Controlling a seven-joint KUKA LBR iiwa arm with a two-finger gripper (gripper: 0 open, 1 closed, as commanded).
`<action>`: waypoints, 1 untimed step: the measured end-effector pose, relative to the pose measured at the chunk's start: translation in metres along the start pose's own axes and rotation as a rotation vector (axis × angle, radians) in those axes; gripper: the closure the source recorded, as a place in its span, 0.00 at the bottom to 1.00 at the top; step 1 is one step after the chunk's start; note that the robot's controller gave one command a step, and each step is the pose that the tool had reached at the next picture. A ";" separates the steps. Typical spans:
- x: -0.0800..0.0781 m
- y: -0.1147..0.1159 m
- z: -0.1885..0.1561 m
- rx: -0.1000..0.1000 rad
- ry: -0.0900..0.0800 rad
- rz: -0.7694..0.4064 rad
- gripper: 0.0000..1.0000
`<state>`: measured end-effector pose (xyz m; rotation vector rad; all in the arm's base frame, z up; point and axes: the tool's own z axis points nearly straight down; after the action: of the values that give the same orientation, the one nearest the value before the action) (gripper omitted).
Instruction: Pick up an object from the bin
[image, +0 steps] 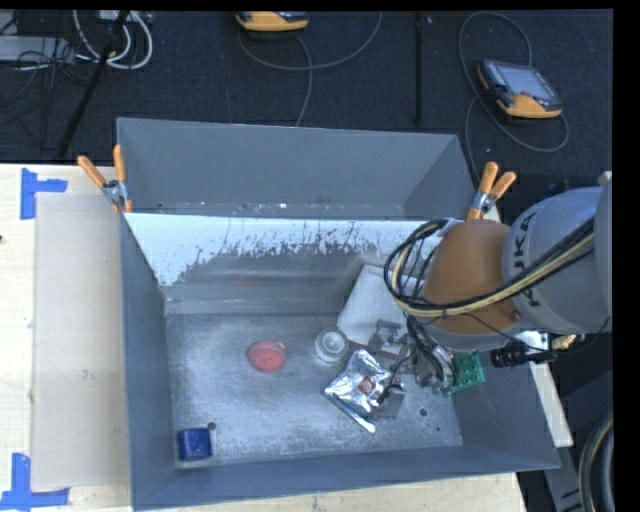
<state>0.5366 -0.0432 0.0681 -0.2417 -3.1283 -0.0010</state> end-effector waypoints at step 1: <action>0.000 0.001 0.000 0.000 -0.003 -0.004 0.00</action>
Offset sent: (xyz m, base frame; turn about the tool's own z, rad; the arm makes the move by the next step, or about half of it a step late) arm 0.0000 0.0000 0.0000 0.0000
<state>0.5367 -0.0427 0.0678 -0.2362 -3.1318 -0.0004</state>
